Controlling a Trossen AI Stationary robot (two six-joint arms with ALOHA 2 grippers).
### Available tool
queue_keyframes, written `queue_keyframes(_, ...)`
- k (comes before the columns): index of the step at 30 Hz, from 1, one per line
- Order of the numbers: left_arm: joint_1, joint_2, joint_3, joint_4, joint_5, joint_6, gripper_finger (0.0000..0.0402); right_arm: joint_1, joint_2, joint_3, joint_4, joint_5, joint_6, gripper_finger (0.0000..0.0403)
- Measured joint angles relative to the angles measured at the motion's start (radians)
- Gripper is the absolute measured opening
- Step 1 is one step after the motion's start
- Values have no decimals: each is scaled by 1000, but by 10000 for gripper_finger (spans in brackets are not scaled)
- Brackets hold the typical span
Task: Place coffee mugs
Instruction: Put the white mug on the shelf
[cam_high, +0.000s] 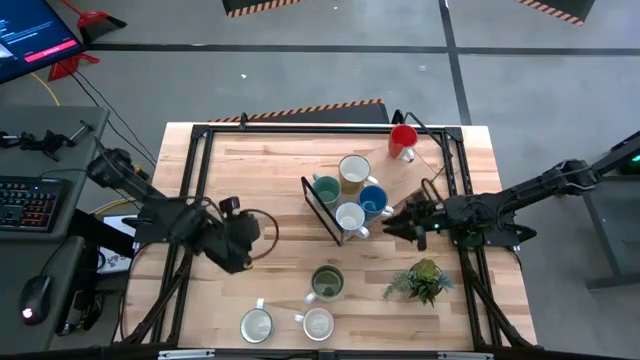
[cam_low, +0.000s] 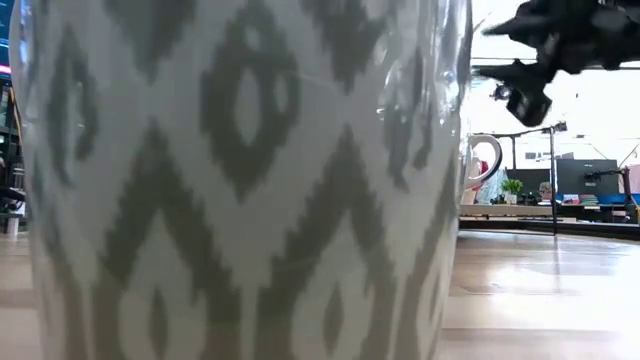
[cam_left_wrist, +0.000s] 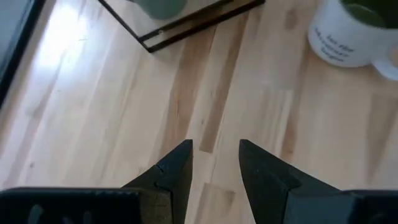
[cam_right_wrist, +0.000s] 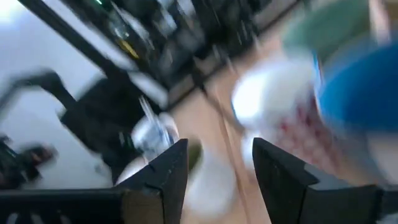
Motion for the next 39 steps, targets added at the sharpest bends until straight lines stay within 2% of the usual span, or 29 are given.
queue_keyframes(3, 33, -91, -168, 153, 24, 31, 122, -15, 0, 12, 103, 45, -94, 161)
queue_keyframes(6, 64, -177, -335, 336, 83, 37, 122, -27, 4, 93, 44, 67, -188, 161)
queue_keyframes(10, 108, -266, -521, 603, 165, 76, 122, -43, 58, 294, -224, 69, -277, 161)
queue_keyframes(13, 136, -299, -599, 738, 222, 151, 122, -53, 148, 481, -481, 68, -306, 161)
queue_keyframes(16, 160, -299, -619, 768, 228, 207, 122, -60, 279, 659, -730, 55, -321, 161)
queue_keyframes(19, 190, -287, -619, 780, 229, 256, 122, -64, 417, 817, -873, 10, -360, 161)
queue_keyframes(24, 257, -287, -619, 779, 236, 281, 122, -64, 629, 1035, -965, -110, -490, 161)
queue_keyframes(29, 302, -287, -619, 785, 270, 315, 122, -46, 808, 1198, -1027, -204, -597, 161)
queue_keyframes(34, 310, -287, -618, 778, 266, 316, 122, -18, 946, 1310, -1088, -272, -678, 161)
queue_keyframes(39, 310, -287, -618, 740, 254, 298, 122, 11, 1050, 1363, -1113, -279, -720, 161)
